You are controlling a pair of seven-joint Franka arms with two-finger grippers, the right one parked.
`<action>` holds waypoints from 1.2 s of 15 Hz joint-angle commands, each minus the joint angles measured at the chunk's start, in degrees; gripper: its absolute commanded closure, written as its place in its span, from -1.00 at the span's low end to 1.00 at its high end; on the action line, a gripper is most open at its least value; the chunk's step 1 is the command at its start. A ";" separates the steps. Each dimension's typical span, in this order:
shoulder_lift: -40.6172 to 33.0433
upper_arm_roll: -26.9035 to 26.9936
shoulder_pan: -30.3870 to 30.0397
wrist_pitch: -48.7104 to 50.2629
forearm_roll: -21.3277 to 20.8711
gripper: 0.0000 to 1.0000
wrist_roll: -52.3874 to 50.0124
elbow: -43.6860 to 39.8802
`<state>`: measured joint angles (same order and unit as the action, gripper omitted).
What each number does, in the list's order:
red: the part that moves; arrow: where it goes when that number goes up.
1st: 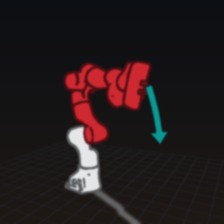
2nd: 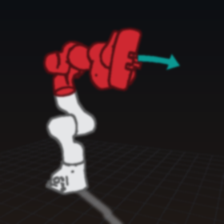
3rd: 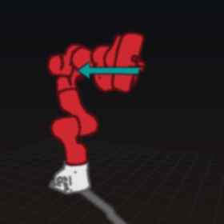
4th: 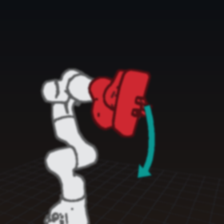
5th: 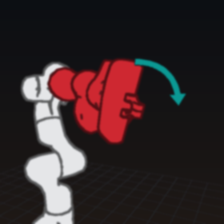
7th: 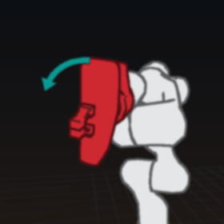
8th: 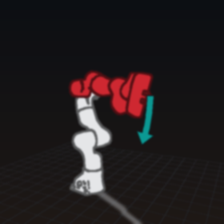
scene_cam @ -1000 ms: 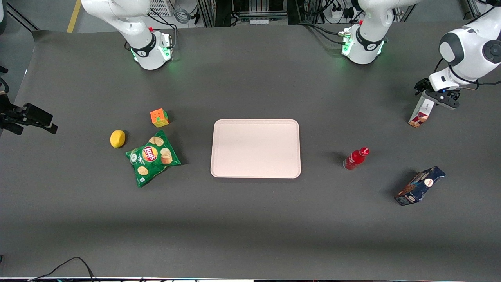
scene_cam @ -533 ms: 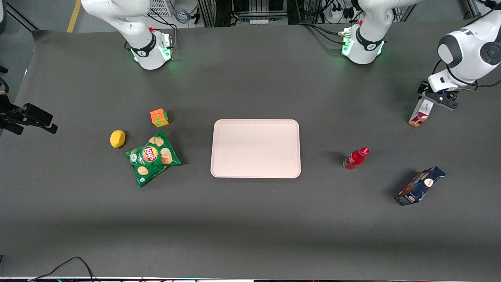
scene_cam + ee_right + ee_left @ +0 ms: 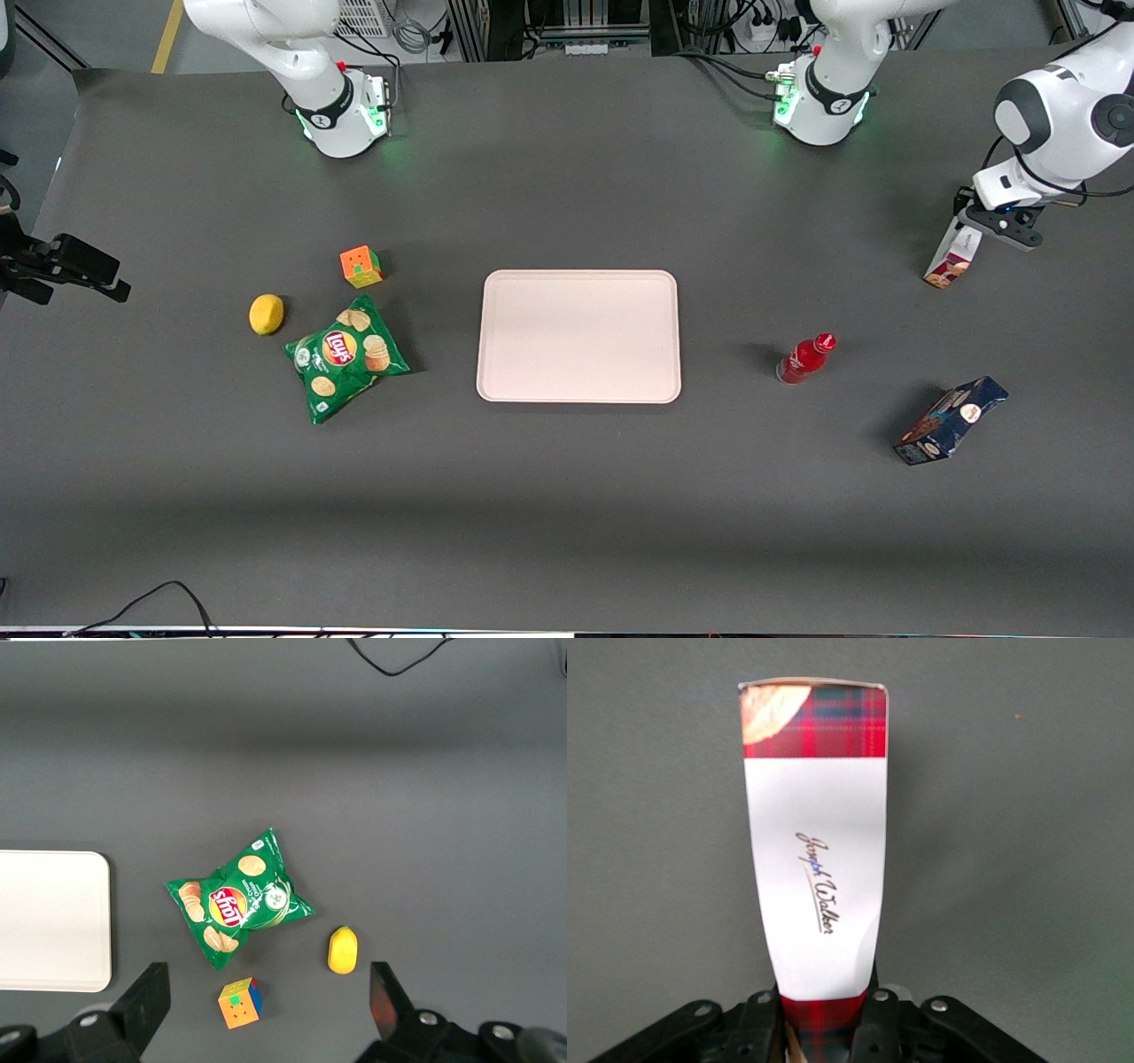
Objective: Place red cookie box on tray
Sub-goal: 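Carry the held cookie box past the red bottle toward the pink tray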
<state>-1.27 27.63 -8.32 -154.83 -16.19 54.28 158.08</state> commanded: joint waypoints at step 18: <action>-1.92 -36.92 7.17 53.66 15.57 0.83 -56.51 -53.99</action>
<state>-7.67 -3.94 -2.83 -105.23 -1.13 9.88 113.13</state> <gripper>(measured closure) 0.714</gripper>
